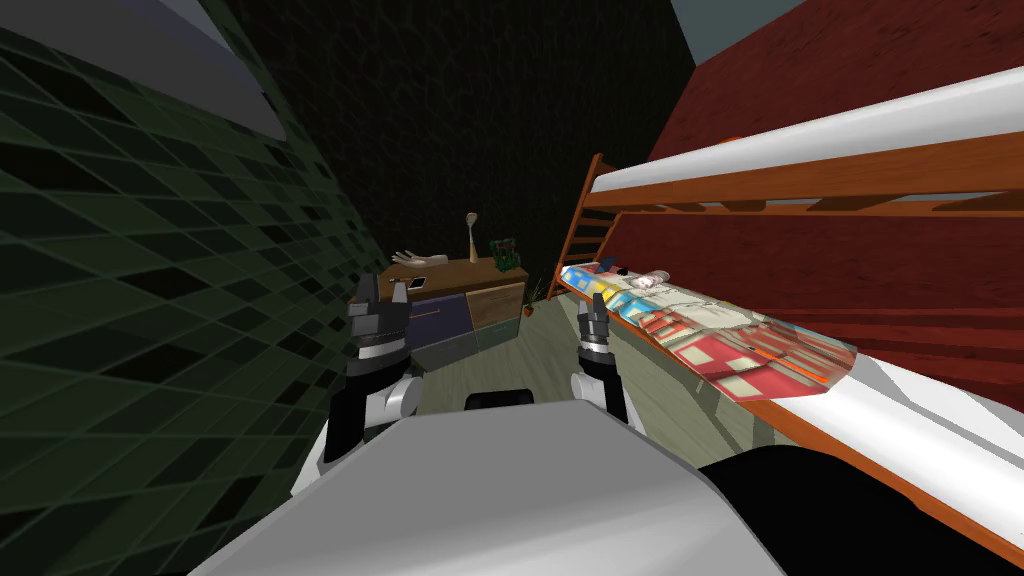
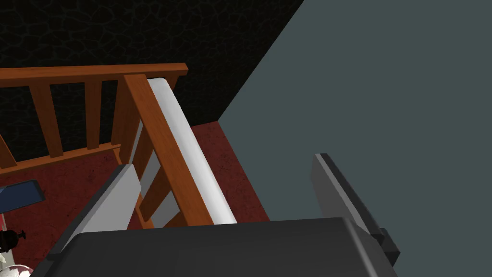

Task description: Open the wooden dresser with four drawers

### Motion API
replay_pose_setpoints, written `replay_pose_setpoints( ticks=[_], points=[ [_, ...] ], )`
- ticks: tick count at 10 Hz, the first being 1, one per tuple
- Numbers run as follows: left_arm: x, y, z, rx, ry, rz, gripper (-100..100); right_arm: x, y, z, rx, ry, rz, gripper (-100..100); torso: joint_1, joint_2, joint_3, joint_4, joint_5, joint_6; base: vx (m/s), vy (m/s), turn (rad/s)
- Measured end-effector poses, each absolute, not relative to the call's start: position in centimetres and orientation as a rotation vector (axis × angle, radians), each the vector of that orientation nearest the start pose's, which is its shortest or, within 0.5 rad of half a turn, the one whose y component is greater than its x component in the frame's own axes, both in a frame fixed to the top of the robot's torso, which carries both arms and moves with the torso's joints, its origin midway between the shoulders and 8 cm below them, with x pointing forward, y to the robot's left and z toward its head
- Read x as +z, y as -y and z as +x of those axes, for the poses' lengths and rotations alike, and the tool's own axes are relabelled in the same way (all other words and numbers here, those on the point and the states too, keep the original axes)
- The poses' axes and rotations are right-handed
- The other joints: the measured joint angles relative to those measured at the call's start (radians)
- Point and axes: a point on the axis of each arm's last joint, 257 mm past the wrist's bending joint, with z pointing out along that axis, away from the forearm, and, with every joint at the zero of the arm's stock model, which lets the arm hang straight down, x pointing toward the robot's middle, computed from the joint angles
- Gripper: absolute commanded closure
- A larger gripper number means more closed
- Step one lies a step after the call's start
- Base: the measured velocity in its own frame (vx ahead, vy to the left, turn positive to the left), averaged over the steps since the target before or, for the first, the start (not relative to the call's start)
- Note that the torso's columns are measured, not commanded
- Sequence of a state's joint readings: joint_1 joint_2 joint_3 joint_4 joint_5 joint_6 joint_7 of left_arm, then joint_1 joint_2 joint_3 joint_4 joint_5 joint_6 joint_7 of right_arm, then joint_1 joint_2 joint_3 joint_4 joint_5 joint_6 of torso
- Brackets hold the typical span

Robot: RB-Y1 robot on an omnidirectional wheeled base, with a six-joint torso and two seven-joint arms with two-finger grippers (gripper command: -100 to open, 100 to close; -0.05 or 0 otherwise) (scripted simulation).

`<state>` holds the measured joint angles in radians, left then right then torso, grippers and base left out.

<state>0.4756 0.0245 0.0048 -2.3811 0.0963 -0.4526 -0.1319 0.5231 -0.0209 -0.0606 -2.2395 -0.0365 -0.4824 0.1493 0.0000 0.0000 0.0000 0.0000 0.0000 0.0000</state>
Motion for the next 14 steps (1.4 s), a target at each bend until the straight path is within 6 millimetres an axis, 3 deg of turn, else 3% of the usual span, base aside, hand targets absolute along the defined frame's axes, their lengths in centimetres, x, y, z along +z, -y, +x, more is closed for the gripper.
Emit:
replay_pose_setpoints(
  ticks=[2,9,10,11,14],
  points=[
    [6.8,-28.2,33.0,-1.266,-0.555,-0.59,0,-0.3,30.8,34.7,1.1,-0.695,0.66,0,0.0,0.104,-0.209,0.105,0.0,0.0,0.0,0.0,0.0],
    [6.8,-28.2,33.0,-1.266,-0.555,-0.59,0,-0.3,30.8,34.7,1.1,-0.695,0.66,0,0.0,0.618,-1.234,0.617,0.0,0.0,0.0,0.0,0.0],
    [6.8,-28.2,33.0,-1.266,-0.555,-0.59,-100,-0.3,30.8,34.7,1.1,-0.695,0.66,0,0.0,0.691,-1.382,0.691,0.0,0.0,0.032,-0.022,0.012],
    [6.4,-27.9,33.3,-1.265,-0.581,-0.578,-100,-0.3,30.8,34.7,1.1,-0.695,0.661,0,-0.001,0.724,-1.452,0.724,0.0,0.0,0.057,-0.049,0.014],
    [4.9,-27.6,34.7,-1.249,-0.661,-0.561,-100,-0.3,30.8,34.7,1.1,-0.695,0.661,0,-0.002,0.735,-1.477,0.737,0.0,0.0,0.085,-0.079,0.023]
  ],
)
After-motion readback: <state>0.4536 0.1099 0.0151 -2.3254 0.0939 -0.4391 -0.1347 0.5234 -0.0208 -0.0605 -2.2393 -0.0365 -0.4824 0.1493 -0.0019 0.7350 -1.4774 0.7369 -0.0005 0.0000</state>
